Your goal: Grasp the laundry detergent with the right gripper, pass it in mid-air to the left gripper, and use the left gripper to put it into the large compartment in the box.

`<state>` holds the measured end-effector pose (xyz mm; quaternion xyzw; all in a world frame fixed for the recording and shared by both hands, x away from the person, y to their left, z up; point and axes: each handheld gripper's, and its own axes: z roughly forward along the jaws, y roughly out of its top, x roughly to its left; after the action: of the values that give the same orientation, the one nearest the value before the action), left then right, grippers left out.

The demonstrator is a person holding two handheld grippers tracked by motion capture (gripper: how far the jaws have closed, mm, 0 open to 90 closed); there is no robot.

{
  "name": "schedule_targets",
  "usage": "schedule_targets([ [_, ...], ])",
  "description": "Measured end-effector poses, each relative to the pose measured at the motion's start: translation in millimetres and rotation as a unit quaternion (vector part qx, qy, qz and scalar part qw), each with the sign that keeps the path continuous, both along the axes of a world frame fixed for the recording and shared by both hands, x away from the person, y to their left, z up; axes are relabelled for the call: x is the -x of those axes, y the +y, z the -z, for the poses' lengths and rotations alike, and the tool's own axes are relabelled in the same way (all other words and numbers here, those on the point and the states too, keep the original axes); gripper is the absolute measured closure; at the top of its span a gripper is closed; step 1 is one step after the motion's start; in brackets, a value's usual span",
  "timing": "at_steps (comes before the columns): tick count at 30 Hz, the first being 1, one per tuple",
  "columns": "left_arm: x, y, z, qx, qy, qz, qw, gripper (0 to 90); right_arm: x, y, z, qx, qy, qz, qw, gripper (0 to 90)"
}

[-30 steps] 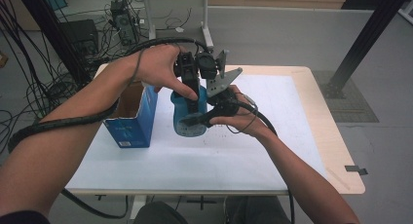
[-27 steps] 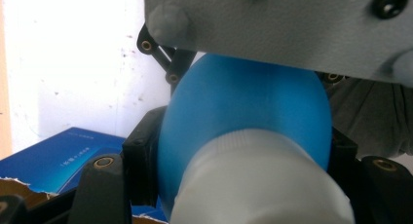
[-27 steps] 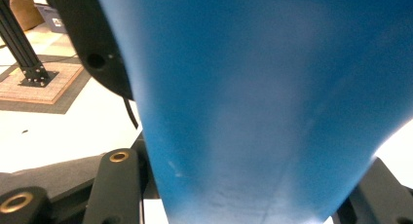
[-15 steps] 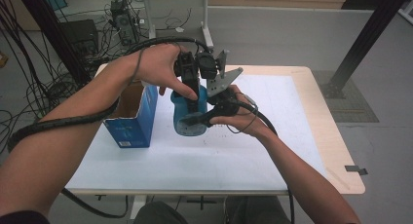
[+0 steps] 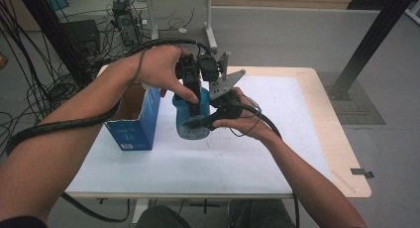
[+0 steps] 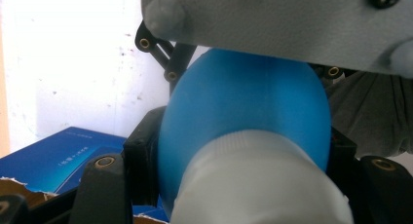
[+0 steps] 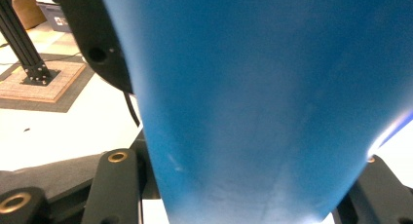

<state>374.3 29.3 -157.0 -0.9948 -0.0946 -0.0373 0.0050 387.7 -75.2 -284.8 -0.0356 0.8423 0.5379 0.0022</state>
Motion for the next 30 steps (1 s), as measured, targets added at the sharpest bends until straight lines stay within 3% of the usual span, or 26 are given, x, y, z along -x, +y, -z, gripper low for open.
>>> schedule_targets([
  [17,0.0,0.7,0.6,0.004,-0.002,-0.001,1.0000,36.8,-2.5,0.1,1.3,-0.001,-0.011,0.001,0.9999,42.9],
  [30,0.2,0.1,0.8,0.003,-0.002,-0.001,1.0000,36.9,-1.8,0.1,1.2,-0.003,-0.003,0.002,1.0000,42.8],
])
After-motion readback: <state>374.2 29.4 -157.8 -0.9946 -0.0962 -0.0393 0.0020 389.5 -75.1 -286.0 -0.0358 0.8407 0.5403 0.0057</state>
